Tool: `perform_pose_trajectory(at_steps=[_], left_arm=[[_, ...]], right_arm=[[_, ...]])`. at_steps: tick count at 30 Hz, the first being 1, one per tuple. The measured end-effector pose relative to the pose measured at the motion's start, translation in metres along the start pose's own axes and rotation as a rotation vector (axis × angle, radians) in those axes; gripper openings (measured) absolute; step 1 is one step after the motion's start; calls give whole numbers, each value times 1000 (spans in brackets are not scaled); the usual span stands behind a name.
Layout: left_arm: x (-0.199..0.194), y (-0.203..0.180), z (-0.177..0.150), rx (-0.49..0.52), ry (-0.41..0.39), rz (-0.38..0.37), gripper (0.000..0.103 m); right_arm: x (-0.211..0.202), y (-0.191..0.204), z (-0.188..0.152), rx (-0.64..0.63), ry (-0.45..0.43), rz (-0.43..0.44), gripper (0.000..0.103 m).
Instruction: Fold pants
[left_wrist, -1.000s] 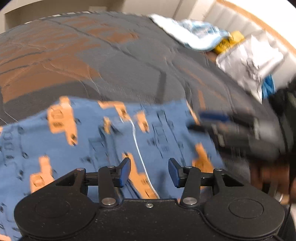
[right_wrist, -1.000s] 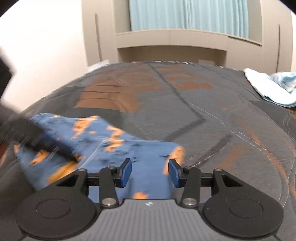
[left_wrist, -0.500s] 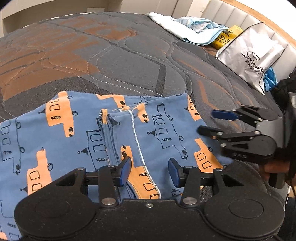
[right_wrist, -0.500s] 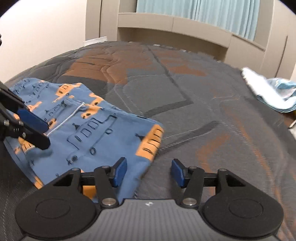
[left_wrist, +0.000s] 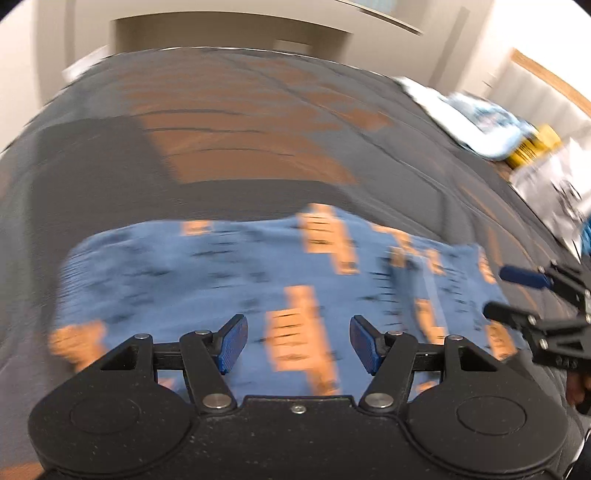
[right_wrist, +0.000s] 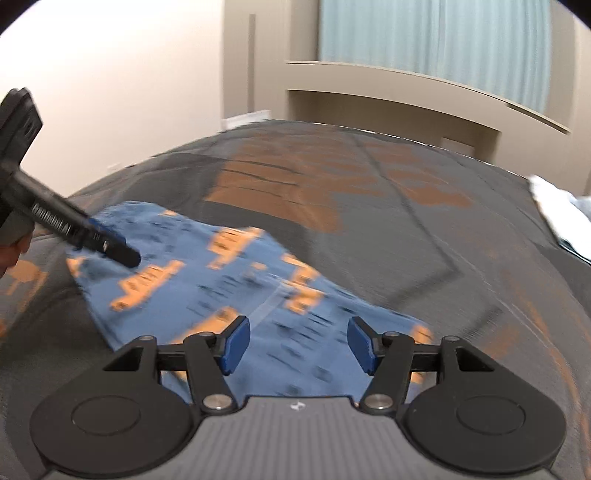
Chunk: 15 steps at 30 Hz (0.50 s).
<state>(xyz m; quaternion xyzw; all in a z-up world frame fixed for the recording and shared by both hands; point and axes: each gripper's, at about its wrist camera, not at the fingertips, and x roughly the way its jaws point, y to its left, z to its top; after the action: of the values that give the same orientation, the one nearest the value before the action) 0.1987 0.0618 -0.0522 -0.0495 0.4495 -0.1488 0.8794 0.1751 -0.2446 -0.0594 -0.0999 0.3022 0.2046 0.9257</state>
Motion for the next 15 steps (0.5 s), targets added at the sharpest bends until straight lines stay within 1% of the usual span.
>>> perform_pose_trajectory(at_steps=[3,7,9,11,13,15], left_arm=[[-24,40,-14,-84,-20,31,68],[-41,91,-40,-228,-28,56,68],[-44,110,-49,-292,-36,55,68],[-47,123,-54,-332,-49,52,68],[-49,129,-56,-345,-59,47,68],[-49,134,-56,-347,-63,42,68]], right_arm=[[11,25,11,-38,-4,35,65],[23,75,23,-145,-19,84,65],[28,111,25,-243,-35,112,65],[33,151,26,-360,-52,126,65],[42,186,25,-471,-69,129,65],[53,216,21,-590,-76,111,65]])
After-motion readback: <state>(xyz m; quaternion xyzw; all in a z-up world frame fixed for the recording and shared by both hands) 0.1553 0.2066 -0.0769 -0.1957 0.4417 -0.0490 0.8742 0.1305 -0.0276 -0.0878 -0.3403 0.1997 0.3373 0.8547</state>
